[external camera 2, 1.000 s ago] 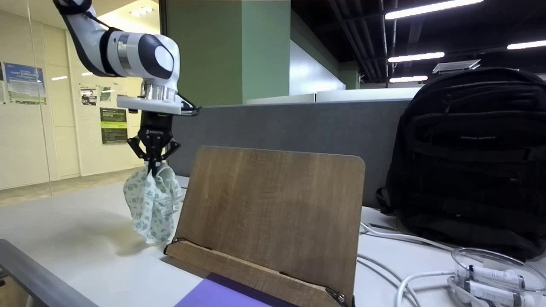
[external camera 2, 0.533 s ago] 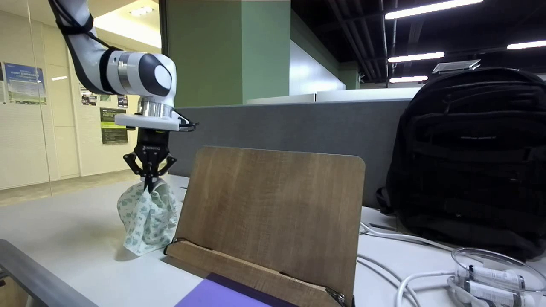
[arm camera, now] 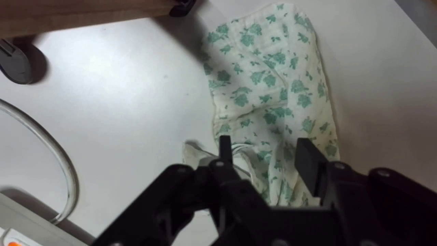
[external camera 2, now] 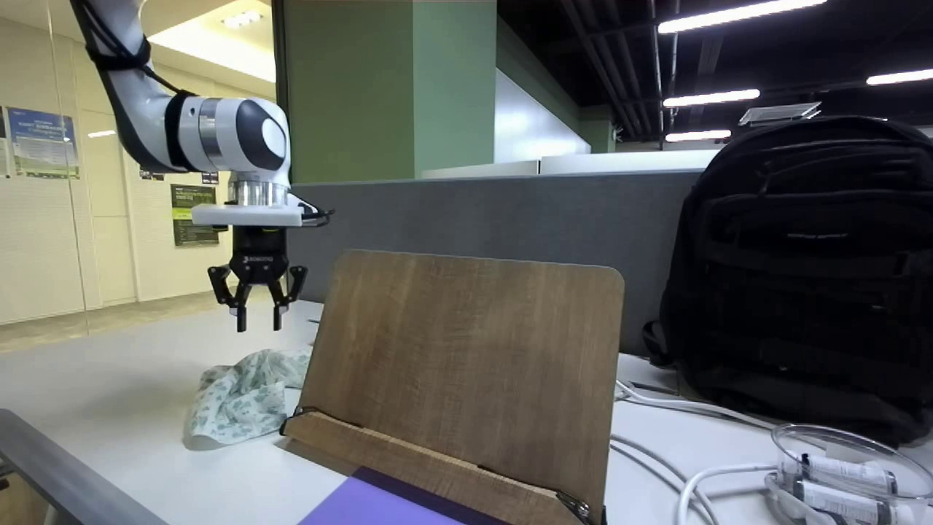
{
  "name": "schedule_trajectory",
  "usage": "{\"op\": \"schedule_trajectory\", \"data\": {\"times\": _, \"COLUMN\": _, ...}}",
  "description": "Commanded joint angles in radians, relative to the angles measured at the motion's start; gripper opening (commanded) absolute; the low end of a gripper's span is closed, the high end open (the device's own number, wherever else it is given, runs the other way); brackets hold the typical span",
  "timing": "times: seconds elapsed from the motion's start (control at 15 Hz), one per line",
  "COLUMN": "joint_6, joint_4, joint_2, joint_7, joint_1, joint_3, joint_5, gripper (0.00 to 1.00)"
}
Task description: Put the cloth on the table
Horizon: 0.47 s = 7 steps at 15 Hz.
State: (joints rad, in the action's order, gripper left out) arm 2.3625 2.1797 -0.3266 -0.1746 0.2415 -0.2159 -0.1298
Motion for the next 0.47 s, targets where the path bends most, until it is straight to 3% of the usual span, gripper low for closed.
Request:
{"op": "schedule_trajectory", "data": {"times": 0.0, "joint_6": -0.028, "joint_4": 0.006, "joint_2": 0.058, "joint_7": 0.088, "joint_1": 0.011, "joint_3": 0.026, "joint_5": -0.056, "gripper": 0.82}}
{"op": "schedule_trajectory", "data": {"times": 0.13, "joint_6": -0.039, "joint_4": 0.016, "joint_2": 0.092, "joint_7": 0.100, "joint_1": 0.001, "joint_3": 0.037, "joint_5": -0.070, "gripper": 0.96}}
{"op": "schedule_trajectory", "data": {"times": 0.4, "joint_6": -0.048, "joint_4": 0.041, "joint_2": 0.170, "joint_7": 0.107, "joint_1": -0.027, "joint_3": 0.065, "joint_5": -0.083, "gripper": 1.00}}
